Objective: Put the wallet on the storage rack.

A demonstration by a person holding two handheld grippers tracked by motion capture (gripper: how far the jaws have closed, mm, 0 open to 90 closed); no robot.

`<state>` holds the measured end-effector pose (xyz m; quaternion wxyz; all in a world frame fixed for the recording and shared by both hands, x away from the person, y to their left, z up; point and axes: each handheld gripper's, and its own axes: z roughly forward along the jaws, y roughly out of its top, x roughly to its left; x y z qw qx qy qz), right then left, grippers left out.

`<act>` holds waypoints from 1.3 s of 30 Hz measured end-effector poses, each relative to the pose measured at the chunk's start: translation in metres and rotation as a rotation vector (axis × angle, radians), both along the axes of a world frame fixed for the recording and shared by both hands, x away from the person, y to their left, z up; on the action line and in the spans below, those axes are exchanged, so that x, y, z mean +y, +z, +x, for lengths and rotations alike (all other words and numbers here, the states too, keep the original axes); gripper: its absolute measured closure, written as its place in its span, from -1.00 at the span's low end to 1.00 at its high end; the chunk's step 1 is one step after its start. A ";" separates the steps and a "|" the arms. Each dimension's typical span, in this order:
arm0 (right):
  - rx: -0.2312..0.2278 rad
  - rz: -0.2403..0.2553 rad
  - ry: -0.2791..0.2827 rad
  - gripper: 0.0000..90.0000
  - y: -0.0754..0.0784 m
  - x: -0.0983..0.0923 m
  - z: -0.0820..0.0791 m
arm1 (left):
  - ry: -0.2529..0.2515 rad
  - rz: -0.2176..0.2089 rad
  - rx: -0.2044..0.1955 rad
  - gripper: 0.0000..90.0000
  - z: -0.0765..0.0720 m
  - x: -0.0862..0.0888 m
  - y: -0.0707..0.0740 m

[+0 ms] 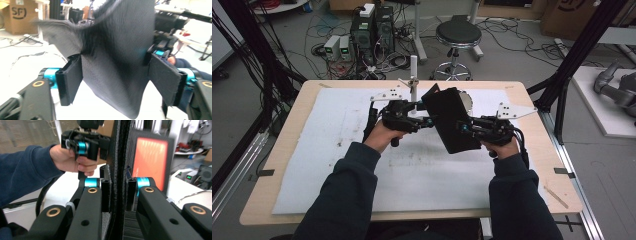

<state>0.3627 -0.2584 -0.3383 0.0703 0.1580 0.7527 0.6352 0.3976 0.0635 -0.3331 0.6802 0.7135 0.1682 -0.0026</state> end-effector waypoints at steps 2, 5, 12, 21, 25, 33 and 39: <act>0.008 -0.014 -0.007 0.81 -0.001 0.003 0.003 | -0.006 0.002 -0.021 -0.23 -0.002 0.000 0.001; 0.029 -0.019 -0.014 0.81 -0.003 0.006 0.005 | -0.003 -0.009 -0.035 -0.10 -0.002 0.002 0.002; 0.051 -0.039 -0.036 0.81 -0.005 0.008 0.008 | -0.006 -0.045 -0.035 -0.07 -0.003 0.005 0.005; 0.053 -0.084 -0.058 0.70 -0.007 0.009 0.009 | 0.013 -0.020 -0.099 0.57 -0.008 0.009 0.007; 0.038 -0.119 -0.092 0.49 -0.007 0.008 0.007 | 0.012 -0.021 -0.106 0.61 -0.009 0.010 0.006; -0.014 -0.102 -0.148 0.01 0.000 -0.005 0.004 | 0.018 -0.008 -0.110 0.62 -0.010 0.019 0.004; -0.046 -0.110 -0.087 -0.14 0.012 0.005 0.013 | -0.021 0.040 -0.107 0.62 -0.012 0.013 0.000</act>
